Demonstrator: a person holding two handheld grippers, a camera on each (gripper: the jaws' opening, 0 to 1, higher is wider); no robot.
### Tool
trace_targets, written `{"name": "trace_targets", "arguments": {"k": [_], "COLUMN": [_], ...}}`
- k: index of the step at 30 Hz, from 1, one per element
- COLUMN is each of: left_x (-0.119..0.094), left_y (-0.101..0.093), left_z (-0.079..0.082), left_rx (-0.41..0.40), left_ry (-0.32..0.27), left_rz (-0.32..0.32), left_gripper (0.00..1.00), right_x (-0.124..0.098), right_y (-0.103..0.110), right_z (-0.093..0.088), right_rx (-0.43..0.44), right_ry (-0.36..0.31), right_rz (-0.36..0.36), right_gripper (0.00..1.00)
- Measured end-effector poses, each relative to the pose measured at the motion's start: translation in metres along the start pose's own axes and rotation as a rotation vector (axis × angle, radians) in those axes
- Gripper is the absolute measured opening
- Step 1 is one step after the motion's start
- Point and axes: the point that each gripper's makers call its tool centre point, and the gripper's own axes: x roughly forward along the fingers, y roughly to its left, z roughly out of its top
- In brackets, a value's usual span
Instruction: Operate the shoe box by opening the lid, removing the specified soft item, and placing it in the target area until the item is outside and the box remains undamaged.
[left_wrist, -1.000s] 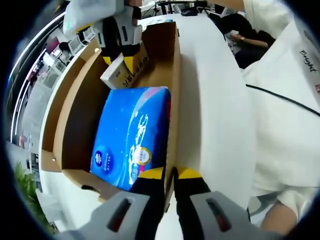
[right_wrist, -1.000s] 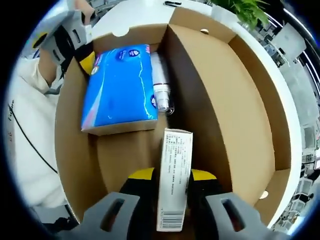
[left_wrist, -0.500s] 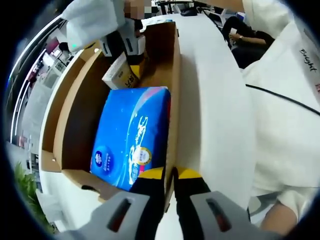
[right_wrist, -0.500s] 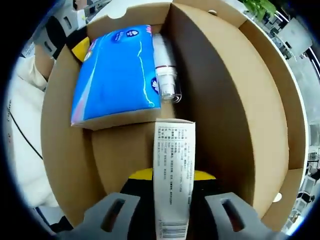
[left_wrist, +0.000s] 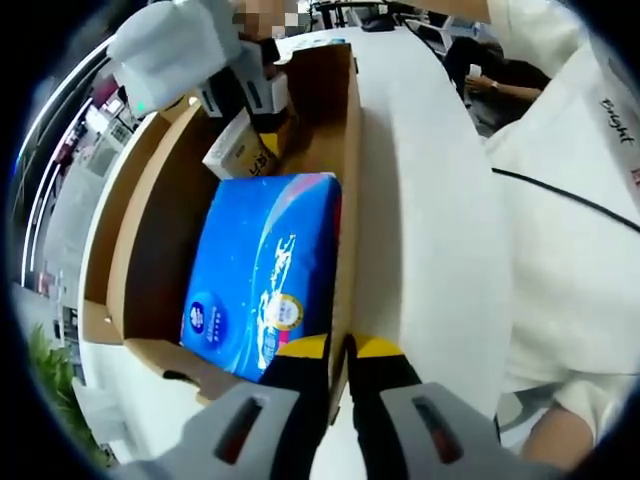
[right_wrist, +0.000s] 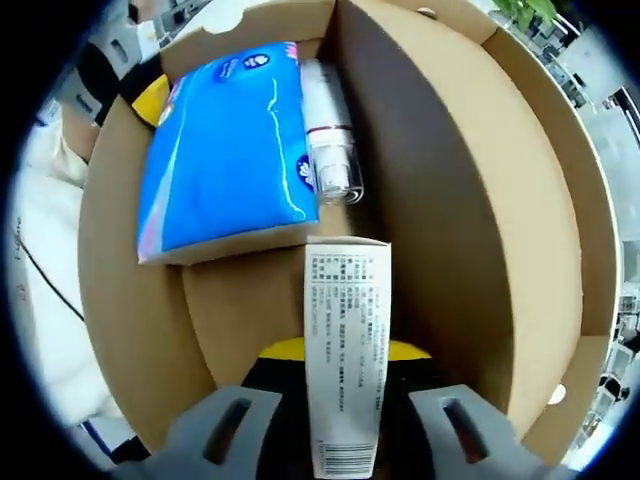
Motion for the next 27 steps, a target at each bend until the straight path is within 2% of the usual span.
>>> {"name": "trace_targets", "arguments": {"k": [2,8,11,12,16,18,25,27], "left_x": [0.0,0.0,0.0,0.0,0.0,0.0,0.0,0.0], "left_y": [0.0,0.0,0.0,0.0,0.001,0.001,0.001,0.001], "left_z": [0.0,0.0,0.0,0.0,0.0,0.0,-0.001,-0.001], "left_rx": [-0.001,0.004,0.007,0.008,0.004,0.005,0.011,0.008], "left_ry": [0.0,-0.004,-0.005,-0.005,-0.004,-0.004,-0.006,-0.005], "left_rz": [0.0,0.003,0.003,0.001,-0.005,-0.003,-0.003,-0.006], "left_gripper": [0.06,0.06,0.06,0.06,0.06,0.06,0.06,0.06], "right_x": [0.0,0.0,-0.005,-0.008,-0.024,-0.029,-0.049,-0.054], "right_y": [-0.002,-0.002,0.001,0.004,0.017,0.016,0.03,0.033], "right_z": [0.0,0.0,0.004,0.007,0.006,0.007,0.002,0.0], "right_rx": [0.049,0.085,0.116,0.077,0.114,0.122,0.175,0.156], "right_ry": [0.012,0.045,0.041,0.011,-0.002,-0.02,-0.082,-0.104], "right_rz": [-0.002,-0.006,0.01,0.022,-0.002,-0.007,0.029,0.03], "right_gripper": [0.22,0.22,0.22,0.22,0.22,0.22,0.22,0.22]}}
